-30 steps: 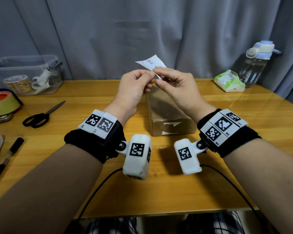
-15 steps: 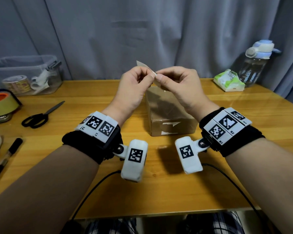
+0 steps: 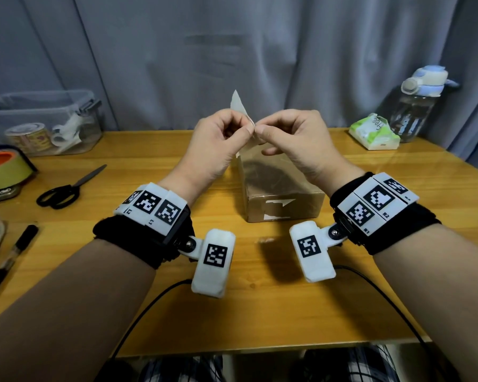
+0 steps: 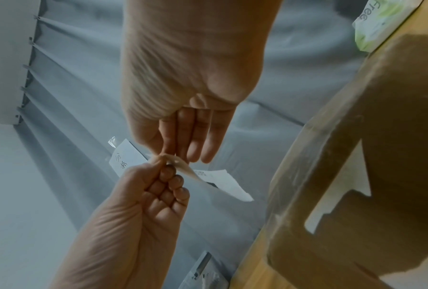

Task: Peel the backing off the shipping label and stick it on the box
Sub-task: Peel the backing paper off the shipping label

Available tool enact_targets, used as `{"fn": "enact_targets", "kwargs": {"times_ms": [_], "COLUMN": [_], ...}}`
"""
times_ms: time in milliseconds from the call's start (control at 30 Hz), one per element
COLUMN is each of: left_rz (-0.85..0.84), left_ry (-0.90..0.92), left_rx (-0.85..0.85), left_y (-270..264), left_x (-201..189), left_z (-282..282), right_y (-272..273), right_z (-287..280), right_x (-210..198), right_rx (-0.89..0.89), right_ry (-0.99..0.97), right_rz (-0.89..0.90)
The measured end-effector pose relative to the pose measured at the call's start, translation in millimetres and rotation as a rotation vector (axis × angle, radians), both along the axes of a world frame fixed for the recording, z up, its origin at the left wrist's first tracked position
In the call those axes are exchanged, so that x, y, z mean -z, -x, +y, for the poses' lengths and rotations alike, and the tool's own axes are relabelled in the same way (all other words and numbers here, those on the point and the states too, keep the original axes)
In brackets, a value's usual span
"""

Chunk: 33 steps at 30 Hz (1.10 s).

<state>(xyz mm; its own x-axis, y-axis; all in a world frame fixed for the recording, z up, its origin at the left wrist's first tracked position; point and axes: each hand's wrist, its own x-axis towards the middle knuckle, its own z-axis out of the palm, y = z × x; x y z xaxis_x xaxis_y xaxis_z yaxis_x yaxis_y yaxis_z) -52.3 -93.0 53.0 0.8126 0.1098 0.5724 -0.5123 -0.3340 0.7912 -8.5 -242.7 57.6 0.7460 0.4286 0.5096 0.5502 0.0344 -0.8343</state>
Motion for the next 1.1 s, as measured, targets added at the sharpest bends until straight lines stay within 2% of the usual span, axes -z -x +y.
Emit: {"fn": "enact_targets", "kwargs": {"times_ms": [333,833,1100], "left_rz": [0.018,0.120,0.165], "left_ry": [-0.126,0.043,-0.033], "left_rx": [-0.059,-0.050,-0.047], "left_y": [0.4,-5.7,-10.9], "left_x": [1.4,11.4,1.2], "left_z": [0.1,-3.4,-5.9], "right_y": [0.6,-1.5,-10.4], "right_z": [3.9,4.0,2.7], "right_x": [-0.5,1.3,-1.9], "right_rx": [0.058,0.079,0.102], "right_ry": [0.056,0.158,0.186], "right_rz": [0.008,0.028,0.060]}}
